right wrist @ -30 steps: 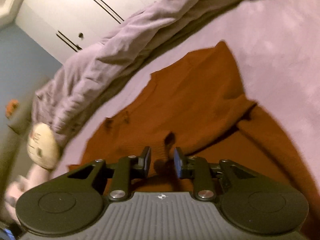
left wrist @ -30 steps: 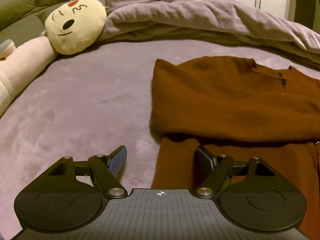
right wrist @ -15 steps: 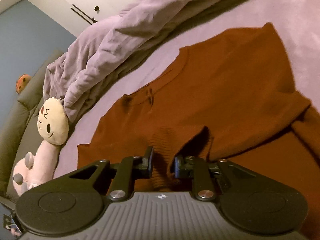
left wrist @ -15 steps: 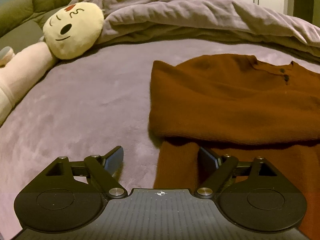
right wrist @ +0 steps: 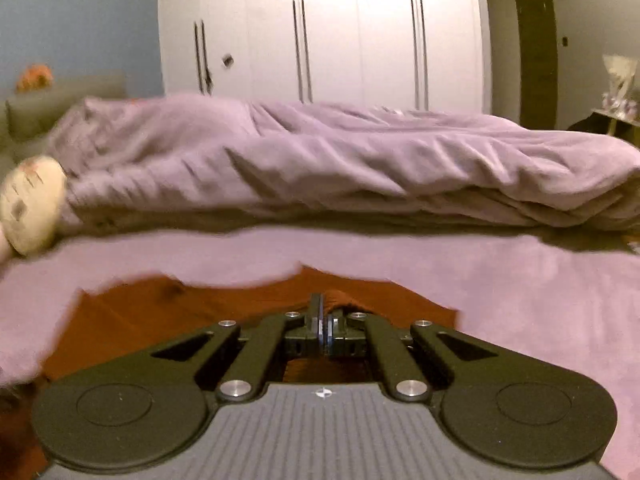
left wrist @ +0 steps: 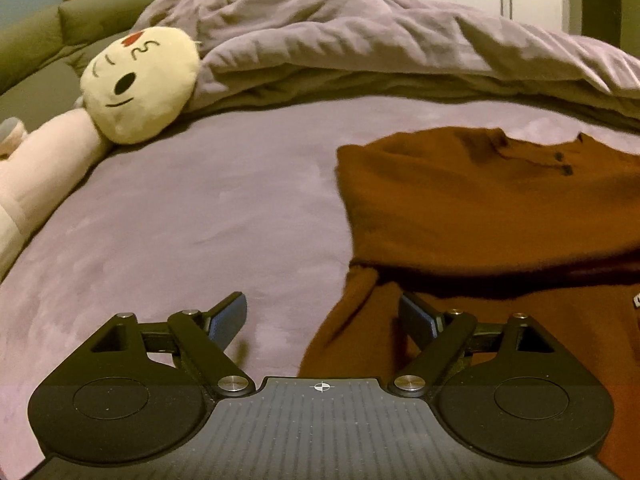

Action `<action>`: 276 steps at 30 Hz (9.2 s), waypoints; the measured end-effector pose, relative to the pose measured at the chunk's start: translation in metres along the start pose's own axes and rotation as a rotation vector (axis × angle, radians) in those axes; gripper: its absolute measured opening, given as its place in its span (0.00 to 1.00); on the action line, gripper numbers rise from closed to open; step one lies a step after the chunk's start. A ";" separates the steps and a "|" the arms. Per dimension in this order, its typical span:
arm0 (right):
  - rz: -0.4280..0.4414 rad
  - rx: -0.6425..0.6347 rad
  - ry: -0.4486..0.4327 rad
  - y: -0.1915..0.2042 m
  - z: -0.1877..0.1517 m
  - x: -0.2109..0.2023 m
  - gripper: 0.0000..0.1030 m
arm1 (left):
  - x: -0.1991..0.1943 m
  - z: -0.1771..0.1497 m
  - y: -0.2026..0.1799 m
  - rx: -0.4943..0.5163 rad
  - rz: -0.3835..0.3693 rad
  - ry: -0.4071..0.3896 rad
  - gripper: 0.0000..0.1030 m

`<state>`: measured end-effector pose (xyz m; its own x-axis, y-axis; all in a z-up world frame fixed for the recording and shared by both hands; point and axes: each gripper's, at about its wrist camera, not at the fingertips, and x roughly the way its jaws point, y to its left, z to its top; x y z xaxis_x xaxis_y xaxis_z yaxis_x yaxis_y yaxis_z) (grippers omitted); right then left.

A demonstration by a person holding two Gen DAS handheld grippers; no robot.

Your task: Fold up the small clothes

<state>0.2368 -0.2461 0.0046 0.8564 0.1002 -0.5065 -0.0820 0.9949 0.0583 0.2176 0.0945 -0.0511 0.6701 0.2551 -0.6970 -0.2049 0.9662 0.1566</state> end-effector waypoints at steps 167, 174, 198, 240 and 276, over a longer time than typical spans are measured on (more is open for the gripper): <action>0.314 0.670 0.199 -0.093 -0.104 -0.144 0.06 | -0.065 0.011 0.103 -0.494 -0.827 0.188 0.11; 0.194 0.553 0.125 -0.082 -0.061 -0.092 0.06 | -0.016 0.025 0.098 -0.506 -0.700 0.202 0.11; 0.157 0.409 0.118 -0.068 -0.031 -0.033 0.06 | -0.028 0.073 0.086 -0.414 -0.728 0.053 0.11; -0.027 0.033 0.065 -0.066 -0.014 0.027 0.54 | 0.030 0.055 0.046 -0.170 -0.352 0.042 0.72; -0.066 -0.015 0.115 -0.026 -0.057 -0.016 0.05 | 0.027 0.013 0.067 -0.435 -0.450 0.327 0.71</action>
<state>0.1961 -0.2726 -0.0383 0.7959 0.0335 -0.6045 -0.0356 0.9993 0.0085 0.2309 0.1670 -0.0506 0.5223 -0.2561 -0.8134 -0.2702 0.8550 -0.4427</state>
